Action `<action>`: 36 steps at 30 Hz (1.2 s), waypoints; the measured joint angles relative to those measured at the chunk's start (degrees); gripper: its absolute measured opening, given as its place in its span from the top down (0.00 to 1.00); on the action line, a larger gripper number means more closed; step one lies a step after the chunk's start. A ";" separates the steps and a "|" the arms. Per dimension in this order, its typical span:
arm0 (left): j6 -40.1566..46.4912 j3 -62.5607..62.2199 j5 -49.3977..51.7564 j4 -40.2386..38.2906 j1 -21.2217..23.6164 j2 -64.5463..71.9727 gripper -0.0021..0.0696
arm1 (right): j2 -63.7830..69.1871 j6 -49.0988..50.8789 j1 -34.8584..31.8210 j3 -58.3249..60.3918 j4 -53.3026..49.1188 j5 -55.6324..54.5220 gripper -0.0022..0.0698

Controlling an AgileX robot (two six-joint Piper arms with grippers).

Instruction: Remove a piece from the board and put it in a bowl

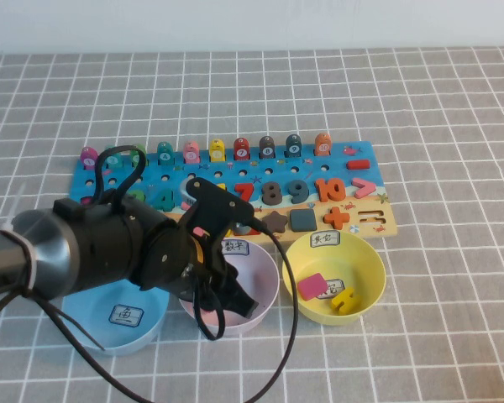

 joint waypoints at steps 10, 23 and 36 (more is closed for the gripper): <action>2.28 0.00 -0.34 0.02 0.00 0.00 0.60 | 0.00 0.00 0.00 0.00 0.00 0.00 0.99; 0.94 0.00 2.71 -0.96 0.00 -12.24 0.54 | 0.00 0.00 0.00 0.00 0.00 0.00 0.99; 0.69 7.17 5.67 -0.14 0.00 -41.79 0.97 | 0.00 0.00 0.00 0.00 0.00 0.00 0.99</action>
